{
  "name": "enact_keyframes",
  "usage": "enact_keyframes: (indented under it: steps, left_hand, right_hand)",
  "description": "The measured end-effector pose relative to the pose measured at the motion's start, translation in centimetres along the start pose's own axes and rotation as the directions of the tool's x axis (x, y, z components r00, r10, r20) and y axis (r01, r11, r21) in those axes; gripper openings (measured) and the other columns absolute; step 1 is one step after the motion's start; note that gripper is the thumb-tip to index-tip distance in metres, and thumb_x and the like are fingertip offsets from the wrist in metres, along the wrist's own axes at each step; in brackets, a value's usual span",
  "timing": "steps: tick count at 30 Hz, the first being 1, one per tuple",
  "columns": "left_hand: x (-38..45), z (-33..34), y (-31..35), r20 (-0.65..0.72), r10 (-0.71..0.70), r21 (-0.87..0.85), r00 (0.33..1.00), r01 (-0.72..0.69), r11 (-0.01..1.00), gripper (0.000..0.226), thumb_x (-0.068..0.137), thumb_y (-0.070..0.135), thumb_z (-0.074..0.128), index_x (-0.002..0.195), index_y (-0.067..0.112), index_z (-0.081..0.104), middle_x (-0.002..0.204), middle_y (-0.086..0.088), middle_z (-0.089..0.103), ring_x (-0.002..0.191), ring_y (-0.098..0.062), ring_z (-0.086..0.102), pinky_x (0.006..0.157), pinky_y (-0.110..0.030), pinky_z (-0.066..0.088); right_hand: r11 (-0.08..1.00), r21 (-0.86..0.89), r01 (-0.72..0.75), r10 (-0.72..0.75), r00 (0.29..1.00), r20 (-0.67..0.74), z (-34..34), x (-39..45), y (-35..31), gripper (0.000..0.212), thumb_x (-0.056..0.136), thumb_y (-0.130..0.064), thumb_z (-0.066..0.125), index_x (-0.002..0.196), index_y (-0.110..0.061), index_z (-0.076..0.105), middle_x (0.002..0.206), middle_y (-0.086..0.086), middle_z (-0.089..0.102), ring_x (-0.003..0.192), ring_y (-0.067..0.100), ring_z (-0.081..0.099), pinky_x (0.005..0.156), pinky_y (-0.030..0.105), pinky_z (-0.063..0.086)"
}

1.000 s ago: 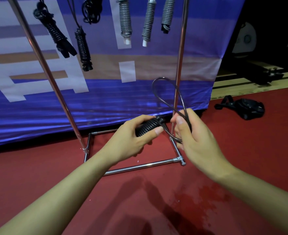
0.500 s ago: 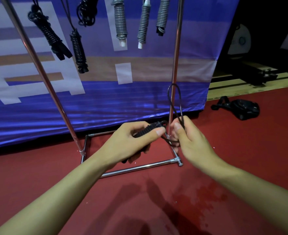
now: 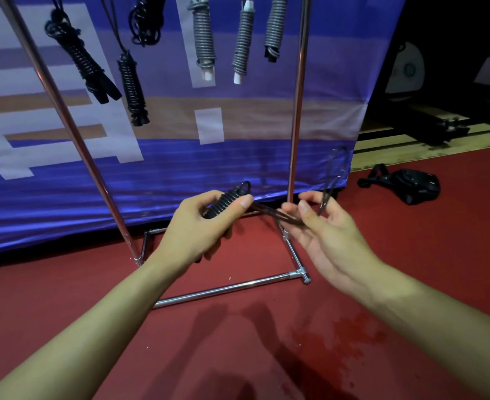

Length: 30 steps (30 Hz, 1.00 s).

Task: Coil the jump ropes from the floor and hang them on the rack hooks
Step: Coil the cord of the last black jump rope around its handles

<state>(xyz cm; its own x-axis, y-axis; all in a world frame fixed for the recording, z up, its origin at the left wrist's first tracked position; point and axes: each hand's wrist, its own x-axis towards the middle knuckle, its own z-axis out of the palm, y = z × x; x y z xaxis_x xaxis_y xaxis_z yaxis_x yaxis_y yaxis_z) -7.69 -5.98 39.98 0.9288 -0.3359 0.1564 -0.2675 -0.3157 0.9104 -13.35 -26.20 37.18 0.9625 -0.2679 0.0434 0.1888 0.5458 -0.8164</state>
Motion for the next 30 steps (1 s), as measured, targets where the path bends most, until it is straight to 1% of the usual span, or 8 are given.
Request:
enact_keyframes:
  steps: [3,8,11,13,17,22,25,30]
  left_hand:
    - [0.0,-0.2,-0.2,-0.012,-0.006,-0.018,1.000,0.006,1.000,0.044,0.093,0.058,0.068,0.072,0.021,0.057,0.059,-0.001,0.057,0.046,-0.023,0.047,0.047,-0.045,0.038]
    - [-0.3,-0.2,-0.1,0.115,0.072,-0.029,0.991,-0.069,0.997,0.039,0.094,0.051,0.068,0.072,0.020,0.058,0.055,0.001,0.054,0.043,-0.023,0.046,0.042,-0.044,0.035]
    - [-1.0,-0.1,-0.1,0.326,0.146,-0.035,0.934,-0.142,0.989,0.030,0.095,0.045,0.072,0.074,0.025,0.064,0.057,-0.005,0.058,0.040,-0.020,0.046,0.041,-0.027,0.035]
    - [-1.6,0.2,0.2,0.465,0.169,-0.064,0.869,-0.157,0.985,0.026,0.093,0.043,0.075,0.082,0.020,0.068,0.058,-0.005,0.058,0.042,-0.015,0.046,0.042,-0.022,0.036]
    - [-1.9,1.3,-0.2,0.610,0.109,0.111,0.785,-0.221,0.969,0.036,0.090,0.049,0.076,0.083,0.014,0.069,0.063,-0.008,0.051,0.057,-0.014,0.044,0.056,-0.034,0.036]
    - [-1.6,2.0,-1.7,0.525,-0.024,0.450,0.851,-0.254,0.856,0.054,0.083,0.072,0.066,0.082,0.018,0.063,0.063,-0.002,0.052,0.059,-0.019,0.047,0.058,-0.038,0.041]
    - [-1.0,1.6,-1.8,0.479,-0.077,0.483,0.874,-0.190,0.855,0.054,0.086,0.073,0.062,0.081,0.020,0.058,0.061,0.001,0.056,0.052,-0.012,0.052,0.058,-0.035,0.046]
    - [-0.9,1.6,-1.1,0.448,-0.062,0.334,0.892,-0.103,0.937,0.023,0.095,0.056,0.063,0.108,0.037,0.060,0.071,-0.005,0.070,0.054,-0.025,0.072,0.055,-0.032,0.060]
  right_hand:
    - [0.981,0.119,-0.153,0.150,0.988,0.038,0.1,0.2,-0.6,0.022,0.104,-0.005,0.047,0.121,-0.012,0.059,0.087,0.007,0.073,0.084,0.019,0.075,0.077,0.036,0.061]
    - [0.936,0.058,-0.346,0.345,0.938,0.034,-0.3,0.6,0.7,0.025,0.107,-0.004,0.042,0.129,-0.001,0.053,0.076,0.006,0.065,0.071,0.019,0.072,0.067,0.036,0.064]
    - [0.891,-0.265,-0.369,0.399,0.915,0.068,-0.9,1.1,1.4,0.016,0.108,-0.011,0.045,0.116,-0.006,0.058,0.086,0.007,0.070,0.073,0.015,0.070,0.061,0.026,0.060]
    - [0.778,-0.553,-0.299,0.421,0.901,0.105,-1.2,1.6,1.6,0.008,0.105,-0.017,0.055,0.103,-0.014,0.062,0.086,0.003,0.068,0.072,0.010,0.061,0.054,0.018,0.048]
    - [0.744,-0.636,-0.207,0.337,0.937,0.089,-0.6,2.8,0.8,0.011,0.096,-0.016,0.069,0.097,-0.006,0.066,0.067,-0.003,0.063,0.059,0.006,0.054,0.051,0.017,0.042]
    - [0.753,-0.658,0.004,0.109,0.985,0.130,1.1,3.2,-1.0,0.014,0.091,-0.011,0.076,0.097,-0.005,0.066,0.060,-0.004,0.068,0.053,0.004,0.062,0.052,0.016,0.050]
    - [0.770,-0.632,0.083,0.037,0.984,0.174,2.1,2.1,-1.9,0.012,0.092,-0.012,0.074,0.097,-0.004,0.066,0.062,-0.002,0.069,0.052,0.006,0.065,0.051,0.017,0.050]
    - [0.770,-0.592,0.239,-0.120,0.965,0.234,2.9,0.6,-2.5,0.011,0.094,-0.009,0.071,0.097,0.000,0.066,0.077,0.023,0.069,0.059,0.013,0.068,0.056,0.022,0.053]
